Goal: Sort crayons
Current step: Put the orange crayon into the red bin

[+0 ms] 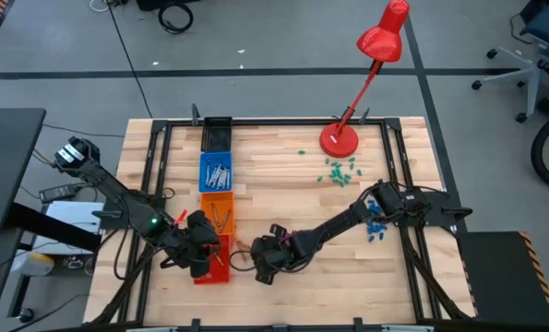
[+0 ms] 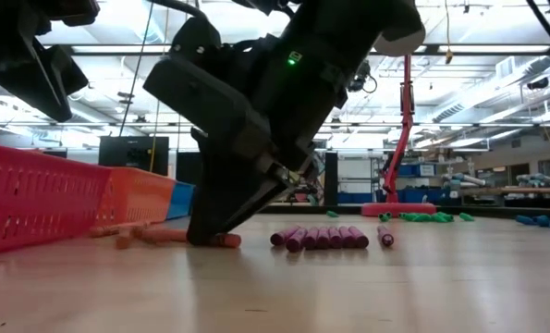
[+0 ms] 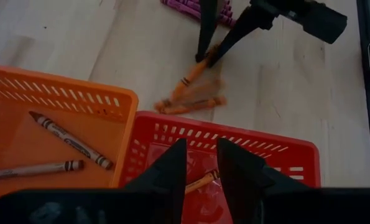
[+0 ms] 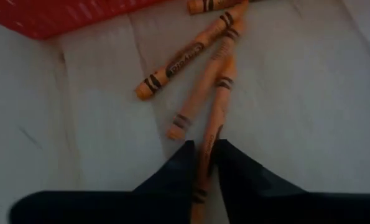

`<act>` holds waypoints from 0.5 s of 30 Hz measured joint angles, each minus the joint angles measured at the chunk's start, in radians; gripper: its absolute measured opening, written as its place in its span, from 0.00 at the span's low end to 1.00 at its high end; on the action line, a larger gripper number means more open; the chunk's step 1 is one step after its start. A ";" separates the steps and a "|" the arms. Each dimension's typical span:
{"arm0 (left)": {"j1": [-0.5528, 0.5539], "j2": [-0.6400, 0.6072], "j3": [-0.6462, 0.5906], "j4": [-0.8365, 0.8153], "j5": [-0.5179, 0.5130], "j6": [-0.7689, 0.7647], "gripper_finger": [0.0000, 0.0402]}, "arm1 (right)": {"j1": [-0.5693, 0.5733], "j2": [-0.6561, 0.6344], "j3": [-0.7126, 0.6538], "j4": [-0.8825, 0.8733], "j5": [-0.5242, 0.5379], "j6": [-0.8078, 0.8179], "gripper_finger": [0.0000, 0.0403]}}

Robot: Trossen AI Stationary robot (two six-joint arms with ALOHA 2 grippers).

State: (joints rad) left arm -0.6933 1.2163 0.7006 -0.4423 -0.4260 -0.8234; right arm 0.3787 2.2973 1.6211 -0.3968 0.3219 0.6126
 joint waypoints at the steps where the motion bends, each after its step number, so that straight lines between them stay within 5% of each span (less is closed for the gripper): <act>1: 0.000 0.000 0.000 0.000 0.000 0.000 0.25 | -0.002 0.000 0.000 -0.001 -0.009 -0.001 0.13; 6: 0.000 0.000 0.000 0.000 0.000 0.000 0.25 | -0.008 0.000 0.000 -0.007 -0.025 -0.003 0.06; 15: 0.000 0.000 0.000 0.007 0.000 0.000 0.25 | -0.012 -0.015 -0.005 -0.018 0.011 -0.016 0.08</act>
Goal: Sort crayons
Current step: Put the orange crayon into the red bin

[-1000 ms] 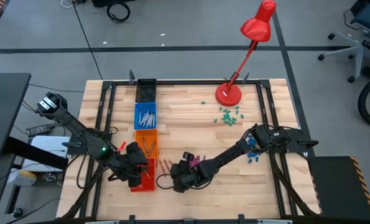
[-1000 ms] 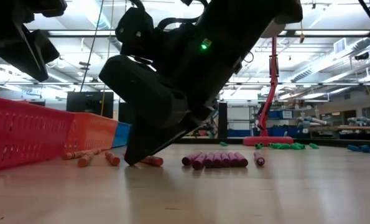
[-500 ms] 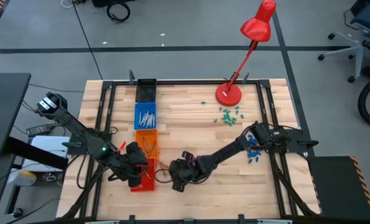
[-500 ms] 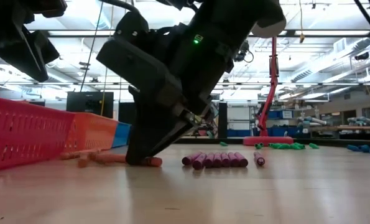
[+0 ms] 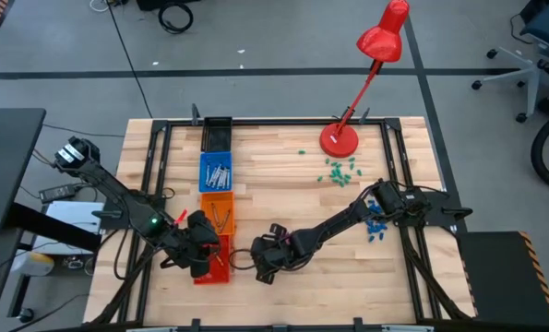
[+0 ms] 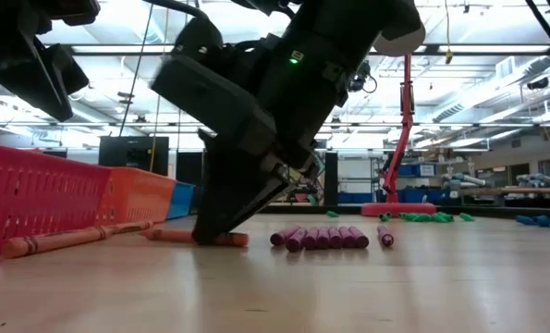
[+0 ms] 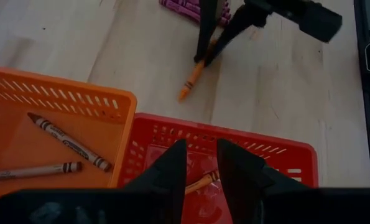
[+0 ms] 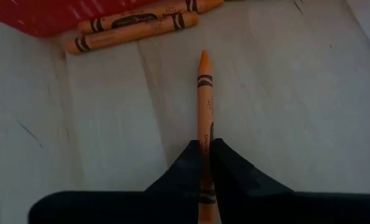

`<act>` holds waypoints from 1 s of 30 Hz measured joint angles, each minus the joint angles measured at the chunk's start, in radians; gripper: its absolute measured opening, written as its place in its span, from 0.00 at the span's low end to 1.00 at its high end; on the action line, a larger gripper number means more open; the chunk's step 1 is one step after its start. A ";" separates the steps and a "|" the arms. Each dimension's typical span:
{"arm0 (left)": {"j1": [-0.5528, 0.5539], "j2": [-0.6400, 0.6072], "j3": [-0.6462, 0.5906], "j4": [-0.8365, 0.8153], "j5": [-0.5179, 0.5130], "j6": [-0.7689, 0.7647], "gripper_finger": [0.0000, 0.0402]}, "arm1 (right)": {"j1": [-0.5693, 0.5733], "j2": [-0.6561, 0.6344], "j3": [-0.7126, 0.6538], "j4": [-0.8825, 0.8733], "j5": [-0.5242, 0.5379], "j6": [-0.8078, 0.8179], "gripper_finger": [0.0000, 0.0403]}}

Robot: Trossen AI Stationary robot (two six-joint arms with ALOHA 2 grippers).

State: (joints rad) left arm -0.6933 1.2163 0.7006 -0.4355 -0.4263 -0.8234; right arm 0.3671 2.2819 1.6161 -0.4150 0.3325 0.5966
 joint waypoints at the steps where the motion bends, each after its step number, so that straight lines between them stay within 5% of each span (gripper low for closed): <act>1: 0.000 0.000 0.000 0.001 0.000 0.000 0.25 | 0.000 -0.003 0.000 -0.005 0.003 -0.004 0.08; 8: -0.003 0.006 -0.003 0.041 -0.082 0.011 0.25 | 0.006 -0.046 -0.006 -0.077 0.100 -0.038 0.09; 12: -0.023 0.023 -0.051 0.131 -0.235 0.061 0.25 | 0.027 -0.074 -0.005 -0.106 0.216 -0.043 0.09; 22: -0.024 0.025 -0.072 0.298 -0.337 0.172 0.25 | 0.115 -0.117 -0.002 -0.088 0.561 -0.128 0.09; 30: -0.023 0.025 -0.072 0.430 -0.348 0.317 0.41 | 0.196 -0.118 -0.002 0.009 0.812 -0.210 0.09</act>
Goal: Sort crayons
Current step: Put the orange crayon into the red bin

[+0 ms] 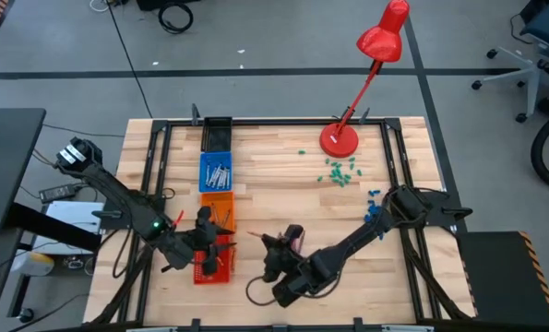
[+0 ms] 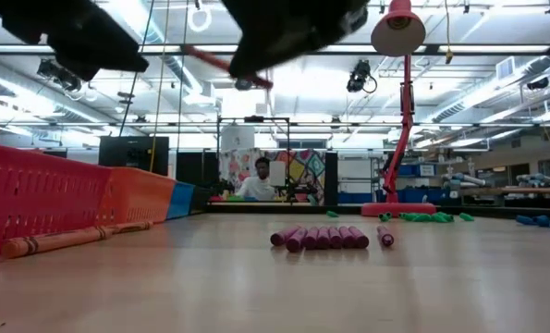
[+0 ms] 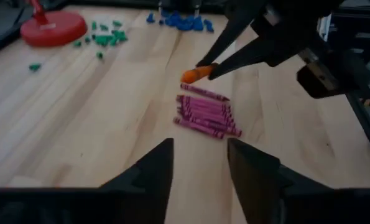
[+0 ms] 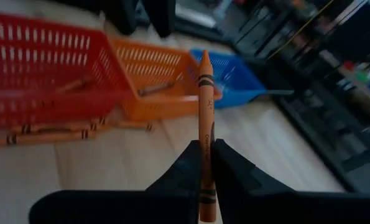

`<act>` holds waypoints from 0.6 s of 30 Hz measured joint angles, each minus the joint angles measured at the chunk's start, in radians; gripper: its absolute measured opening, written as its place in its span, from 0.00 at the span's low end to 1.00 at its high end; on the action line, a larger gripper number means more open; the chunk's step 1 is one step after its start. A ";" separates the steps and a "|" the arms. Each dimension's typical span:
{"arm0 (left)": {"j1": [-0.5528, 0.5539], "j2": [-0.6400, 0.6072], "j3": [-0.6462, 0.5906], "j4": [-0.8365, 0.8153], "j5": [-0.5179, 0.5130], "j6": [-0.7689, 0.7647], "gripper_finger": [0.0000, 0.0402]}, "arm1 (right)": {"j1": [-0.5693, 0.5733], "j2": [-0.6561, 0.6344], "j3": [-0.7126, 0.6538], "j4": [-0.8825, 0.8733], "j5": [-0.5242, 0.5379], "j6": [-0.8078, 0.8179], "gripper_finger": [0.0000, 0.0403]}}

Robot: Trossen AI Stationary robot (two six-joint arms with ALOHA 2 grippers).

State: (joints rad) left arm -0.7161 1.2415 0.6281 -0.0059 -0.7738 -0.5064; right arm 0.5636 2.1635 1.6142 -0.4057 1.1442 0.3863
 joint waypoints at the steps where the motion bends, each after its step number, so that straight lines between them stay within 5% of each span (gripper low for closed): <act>1: 0.001 0.000 0.000 0.012 0.000 0.015 0.44 | 0.007 0.000 0.000 0.026 0.010 -0.022 0.09; 6: 0.001 0.001 0.000 0.104 0.008 0.111 0.51 | 0.022 0.000 0.000 0.184 0.008 -0.154 0.09; 18: -0.002 0.003 0.000 0.295 0.137 0.260 0.48 | 0.038 -0.002 0.002 0.457 -0.072 -0.416 0.09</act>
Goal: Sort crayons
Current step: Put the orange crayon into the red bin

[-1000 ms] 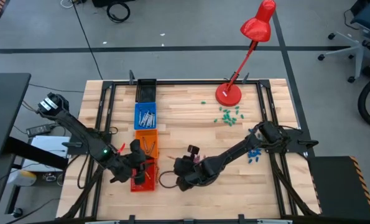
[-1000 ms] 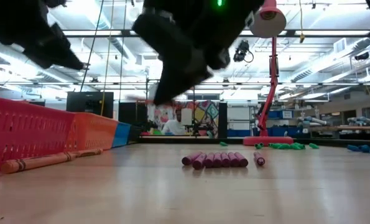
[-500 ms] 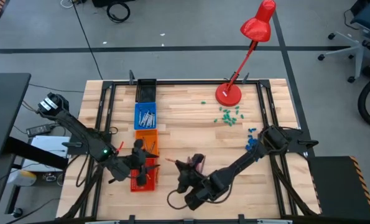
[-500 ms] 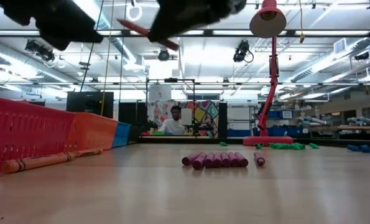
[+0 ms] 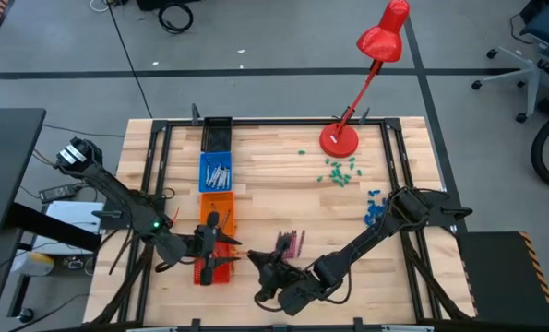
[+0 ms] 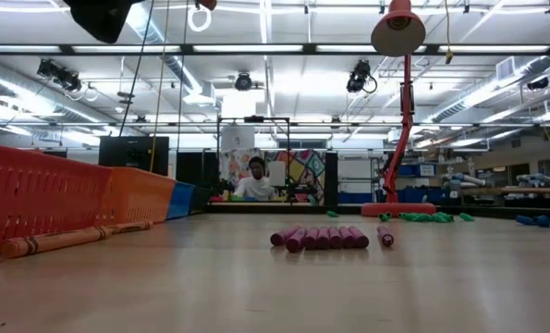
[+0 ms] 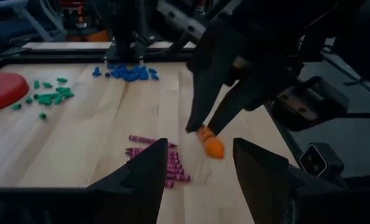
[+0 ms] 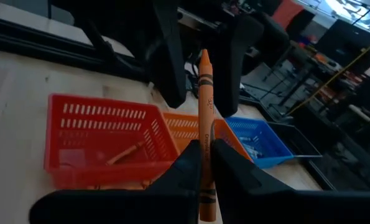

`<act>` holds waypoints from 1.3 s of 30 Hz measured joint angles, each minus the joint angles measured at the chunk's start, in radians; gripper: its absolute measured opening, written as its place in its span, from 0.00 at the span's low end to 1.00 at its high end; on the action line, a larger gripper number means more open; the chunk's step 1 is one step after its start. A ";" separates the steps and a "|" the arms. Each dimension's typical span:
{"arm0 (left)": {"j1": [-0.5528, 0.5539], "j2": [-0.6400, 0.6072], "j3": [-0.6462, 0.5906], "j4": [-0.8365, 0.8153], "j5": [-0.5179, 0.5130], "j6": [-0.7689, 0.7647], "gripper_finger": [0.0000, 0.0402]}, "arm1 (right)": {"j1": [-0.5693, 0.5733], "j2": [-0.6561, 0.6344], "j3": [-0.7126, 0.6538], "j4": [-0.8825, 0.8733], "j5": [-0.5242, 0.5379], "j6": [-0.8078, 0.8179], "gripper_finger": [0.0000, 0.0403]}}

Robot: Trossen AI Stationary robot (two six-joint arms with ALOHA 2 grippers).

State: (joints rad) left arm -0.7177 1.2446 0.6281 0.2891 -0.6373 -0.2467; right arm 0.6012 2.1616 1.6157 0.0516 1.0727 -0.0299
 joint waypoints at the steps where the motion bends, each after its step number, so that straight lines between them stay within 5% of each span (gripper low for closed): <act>1: 0.000 0.000 0.000 0.006 0.000 0.005 0.48 | -0.001 0.000 0.000 0.000 -0.002 0.000 0.09; 22: 0.001 0.000 0.000 0.007 0.000 0.007 0.48 | -0.022 0.000 0.000 0.022 -0.054 0.011 0.09; 34: 0.002 0.000 0.000 0.003 0.004 0.007 0.13 | -0.028 0.000 0.000 0.013 -0.099 0.014 0.09; 39: 0.003 0.000 0.000 -0.005 0.002 0.007 0.08 | -0.032 0.000 0.000 -0.003 -0.100 0.029 0.11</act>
State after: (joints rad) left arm -0.7147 1.2446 0.6281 0.2840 -0.6357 -0.2394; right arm 0.5690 2.1613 1.6161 0.0490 0.9730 -0.0009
